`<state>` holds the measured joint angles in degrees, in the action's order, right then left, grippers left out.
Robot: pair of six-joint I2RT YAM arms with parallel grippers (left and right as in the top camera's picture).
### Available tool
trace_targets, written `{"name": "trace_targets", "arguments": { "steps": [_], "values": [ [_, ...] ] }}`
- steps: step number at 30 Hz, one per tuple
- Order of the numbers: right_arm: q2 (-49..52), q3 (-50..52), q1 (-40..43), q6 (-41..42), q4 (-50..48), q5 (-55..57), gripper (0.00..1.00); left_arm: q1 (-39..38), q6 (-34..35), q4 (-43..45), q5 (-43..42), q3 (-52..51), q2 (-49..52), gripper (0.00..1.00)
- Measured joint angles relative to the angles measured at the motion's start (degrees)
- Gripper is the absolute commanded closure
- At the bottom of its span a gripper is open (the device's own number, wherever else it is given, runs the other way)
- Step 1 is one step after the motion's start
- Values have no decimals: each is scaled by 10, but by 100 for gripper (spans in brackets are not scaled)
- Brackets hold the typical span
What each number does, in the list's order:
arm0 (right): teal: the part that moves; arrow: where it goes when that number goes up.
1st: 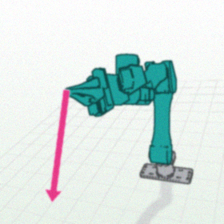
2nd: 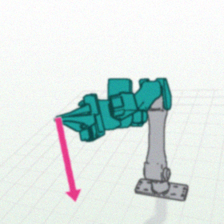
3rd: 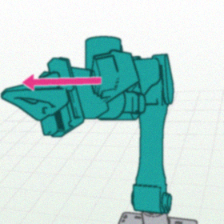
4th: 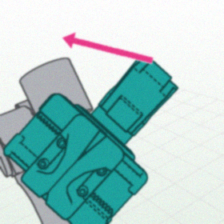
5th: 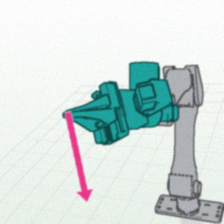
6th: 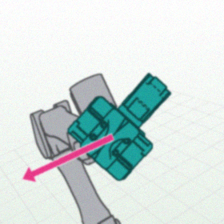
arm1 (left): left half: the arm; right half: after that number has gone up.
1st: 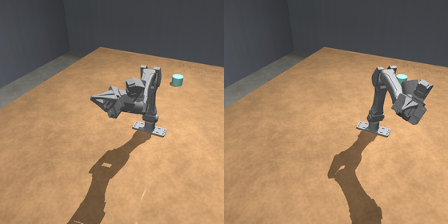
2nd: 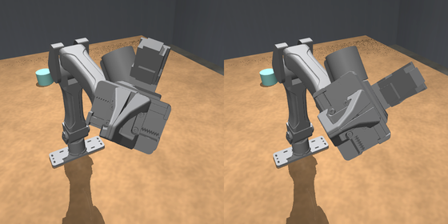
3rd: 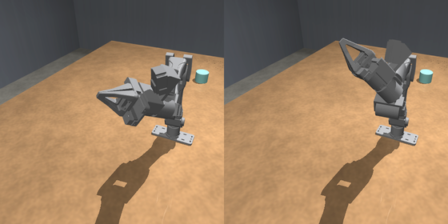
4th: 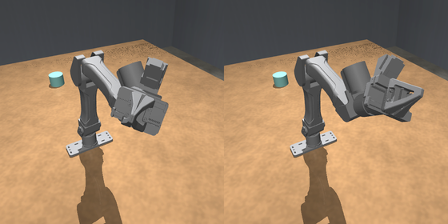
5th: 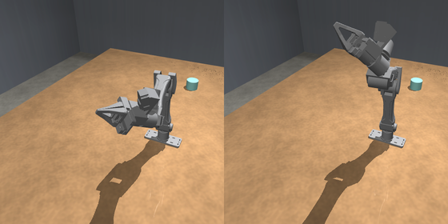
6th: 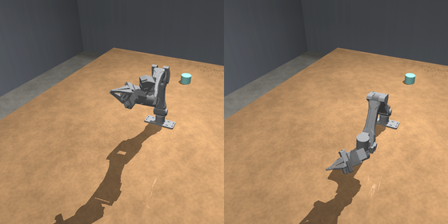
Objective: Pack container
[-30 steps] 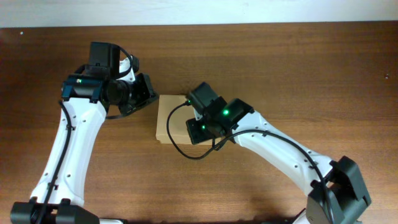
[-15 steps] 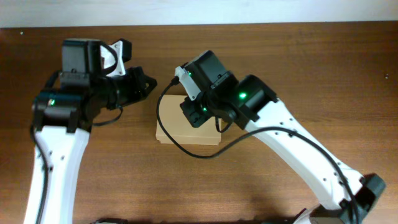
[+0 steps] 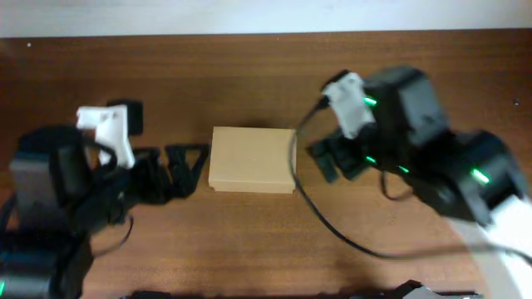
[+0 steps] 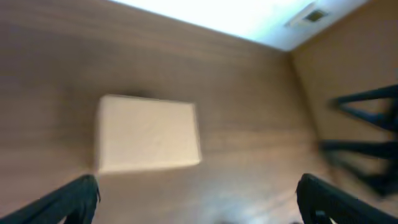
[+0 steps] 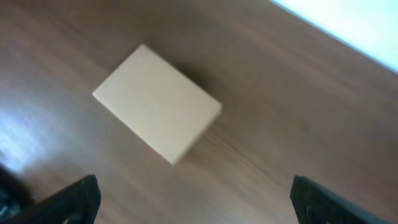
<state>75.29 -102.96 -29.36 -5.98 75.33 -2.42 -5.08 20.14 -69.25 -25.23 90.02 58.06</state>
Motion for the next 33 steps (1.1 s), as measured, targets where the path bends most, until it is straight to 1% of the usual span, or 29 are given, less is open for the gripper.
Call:
{"name": "trace_targets", "arguments": {
  "steps": [1,2,4,5,7,8,9,13,15,19,24,33],
  "values": [
    [-19,2,5,-5,4,-2,1,0,-10,-31,23,0,-23,0],
    [-61,11,10,-16,7,-4,1,0,-18,-50,43,0,-46,0],
    [-129,34,12,-27,5,-7,1,0,-34,-77,76,1,-89,0],
    [-173,61,12,-32,4,-9,1,0,-45,-88,90,1,-114,0],
    [-236,103,13,-36,3,-11,1,0,-63,-94,104,0,-153,0],
    [-277,139,13,-38,-13,-13,1,0,-71,-94,110,-4,-170,0],
    [-335,198,13,-39,-23,-15,1,0,-75,-94,117,-13,-189,0],
    [-442,285,13,-43,-56,-18,1,0,-87,-94,139,-69,-252,0],
    [-510,315,13,-43,-61,-17,1,0,-97,-91,148,-116,-293,0],
    [-546,317,13,-43,-69,-17,1,0,-110,-90,153,-178,-356,0],
    [-546,320,13,-43,-65,-17,1,0,-119,-81,152,-203,-404,0],
    [-546,320,13,-43,-64,-17,1,0,-122,-77,152,-205,-408,0]
  ]
}}
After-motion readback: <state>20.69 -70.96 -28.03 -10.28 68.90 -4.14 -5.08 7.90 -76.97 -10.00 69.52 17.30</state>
